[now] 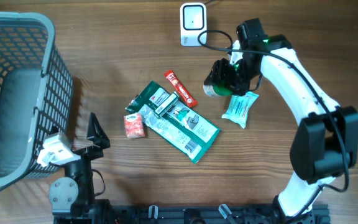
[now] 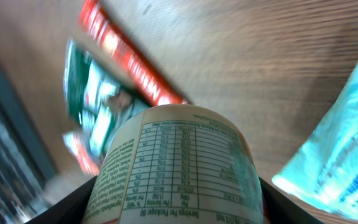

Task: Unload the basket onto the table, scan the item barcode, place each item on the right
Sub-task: 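Lift the jar and hold its label under the white scanner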

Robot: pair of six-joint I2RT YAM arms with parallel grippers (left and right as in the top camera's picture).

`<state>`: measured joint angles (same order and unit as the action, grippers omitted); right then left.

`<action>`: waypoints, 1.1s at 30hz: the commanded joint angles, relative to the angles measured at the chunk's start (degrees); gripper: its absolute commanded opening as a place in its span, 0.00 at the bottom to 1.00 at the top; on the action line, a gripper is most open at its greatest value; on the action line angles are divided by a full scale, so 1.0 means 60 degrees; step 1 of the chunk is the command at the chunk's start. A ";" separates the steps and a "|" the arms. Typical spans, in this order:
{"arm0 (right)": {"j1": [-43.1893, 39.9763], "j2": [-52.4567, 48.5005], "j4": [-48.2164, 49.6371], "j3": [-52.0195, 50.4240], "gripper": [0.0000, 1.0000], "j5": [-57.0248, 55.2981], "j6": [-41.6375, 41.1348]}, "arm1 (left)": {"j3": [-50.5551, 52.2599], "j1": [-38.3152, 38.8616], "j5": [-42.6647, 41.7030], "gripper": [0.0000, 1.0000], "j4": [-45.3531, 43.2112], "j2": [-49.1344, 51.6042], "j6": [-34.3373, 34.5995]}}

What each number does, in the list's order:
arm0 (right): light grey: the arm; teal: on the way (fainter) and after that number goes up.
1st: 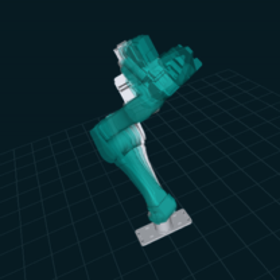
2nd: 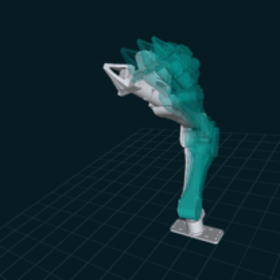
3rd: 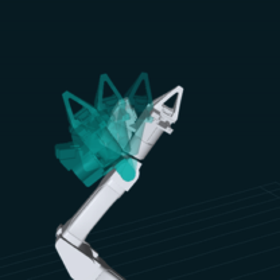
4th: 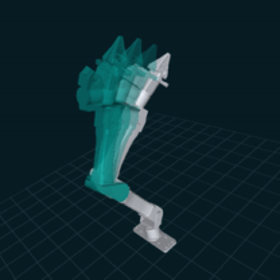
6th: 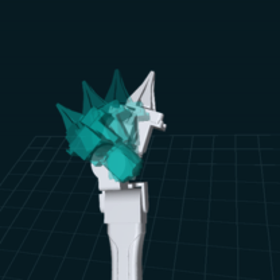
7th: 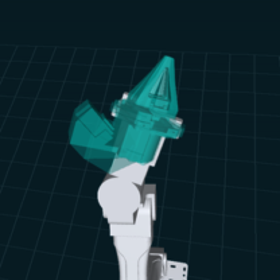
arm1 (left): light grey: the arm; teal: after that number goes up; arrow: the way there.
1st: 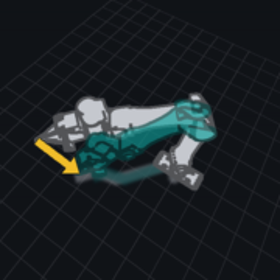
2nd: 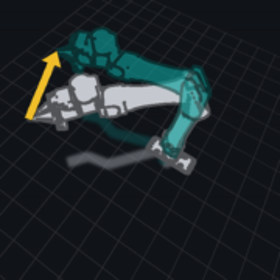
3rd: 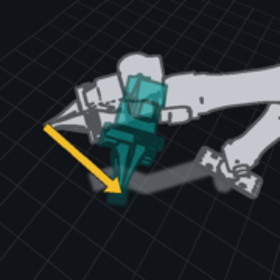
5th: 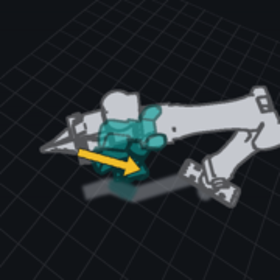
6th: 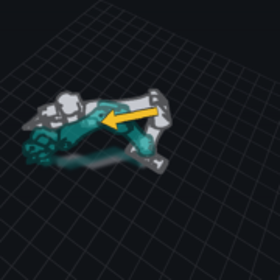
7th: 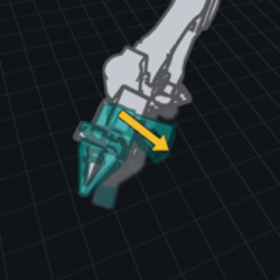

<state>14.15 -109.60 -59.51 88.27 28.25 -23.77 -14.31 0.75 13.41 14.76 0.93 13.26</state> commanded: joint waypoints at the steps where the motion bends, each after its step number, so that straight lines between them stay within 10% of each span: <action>1: 0.0015 0.0586 -0.0568 0.0219 0.43 0.0586 0.2699 | 0.0495 0.0040 0.0310 1.00 -0.0295 -0.0058 0.0160; 9: 0.0015 0.1778 -0.1020 0.0219 0.43 0.1096 0.2969 | 0.1716 0.0040 -0.2018 1.00 -0.0838 -0.0058 0.0506; 33: 0.0011 0.2269 -0.2408 0.0219 0.42 0.3840 0.4736 | 0.2328 0.0033 -0.2018 1.00 -0.1792 -0.0124 0.0514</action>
<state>14.15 -97.51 -73.91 88.29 48.93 3.09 -1.69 0.80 2.02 4.36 0.73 17.04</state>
